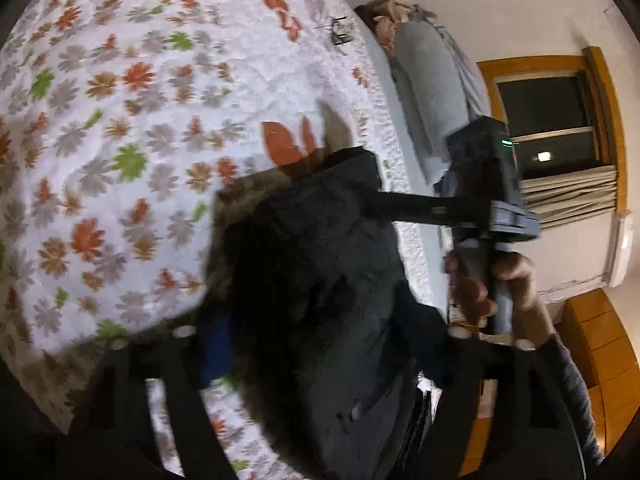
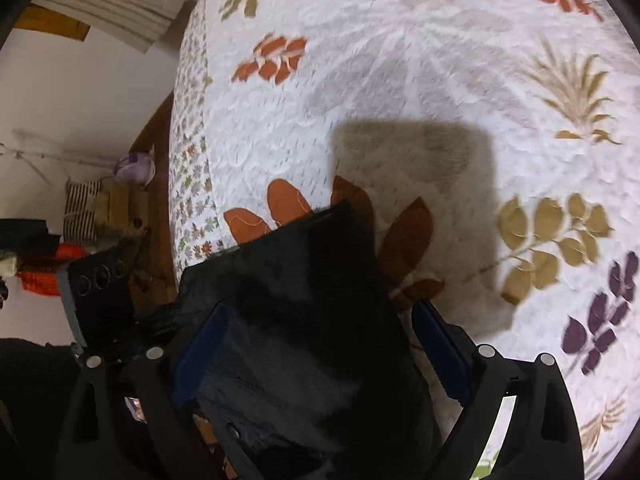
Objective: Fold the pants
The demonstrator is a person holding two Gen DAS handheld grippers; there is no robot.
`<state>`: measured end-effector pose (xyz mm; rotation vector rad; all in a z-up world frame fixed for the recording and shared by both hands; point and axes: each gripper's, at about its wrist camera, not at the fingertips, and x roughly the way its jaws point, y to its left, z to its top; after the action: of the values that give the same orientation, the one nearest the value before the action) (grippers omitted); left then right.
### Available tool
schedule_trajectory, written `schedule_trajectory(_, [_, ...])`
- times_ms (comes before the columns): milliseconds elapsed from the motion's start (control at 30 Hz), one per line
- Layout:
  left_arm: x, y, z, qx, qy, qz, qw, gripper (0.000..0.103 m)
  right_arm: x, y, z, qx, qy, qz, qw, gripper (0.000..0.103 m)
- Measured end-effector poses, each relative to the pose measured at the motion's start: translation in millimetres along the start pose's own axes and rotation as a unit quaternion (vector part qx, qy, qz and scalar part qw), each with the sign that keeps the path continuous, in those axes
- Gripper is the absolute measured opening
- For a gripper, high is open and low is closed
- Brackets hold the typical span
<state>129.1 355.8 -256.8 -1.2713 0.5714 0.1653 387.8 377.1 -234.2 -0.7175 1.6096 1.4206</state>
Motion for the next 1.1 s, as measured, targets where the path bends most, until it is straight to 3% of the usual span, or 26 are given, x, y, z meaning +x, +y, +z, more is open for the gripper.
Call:
schedule_trajectory(200, [2, -4, -4, 0.008, -0.001, 0.005, 1.0000, 0.084, 11, -1, 8, -0.008, 0.008, 0.014, 1.000, 0.095])
schedule_trajectory(267, [3, -5, -5, 0.012, -0.002, 0.012, 0.9999, 0.079, 12, -2, 11, -0.008, 0.008, 0.015, 1.000, 0.095])
schedule_trajectory(333, [4, -7, -5, 0.014, -0.003, 0.020, 0.9997, 0.073, 11, -3, 13, -0.007, 0.004, 0.014, 1.000, 0.089])
schedule_trajectory(400, [4, -7, -5, 0.017, -0.002, 0.030, 0.9994, 0.066, 7, -6, 13, -0.004, 0.001, 0.015, 1.000, 0.064])
schedule_trajectory(500, [4, -6, -5, 0.017, -0.002, 0.036, 0.9992, 0.059, 5, -6, 15, -0.006, 0.003, 0.011, 1.000, 0.051])
schedule_trajectory(733, [-3, 3, -2, 0.016, -0.004, 0.042, 0.9990, 0.040, 2, 3, 11, -0.009, -0.007, -0.012, 1.000, 0.037])
schedule_trajectory(1100, [-13, -12, -9, 0.051, -0.018, 0.044, 0.9976, 0.032, -25, 25, -5, -0.015, -0.027, -0.044, 0.999, 0.029])
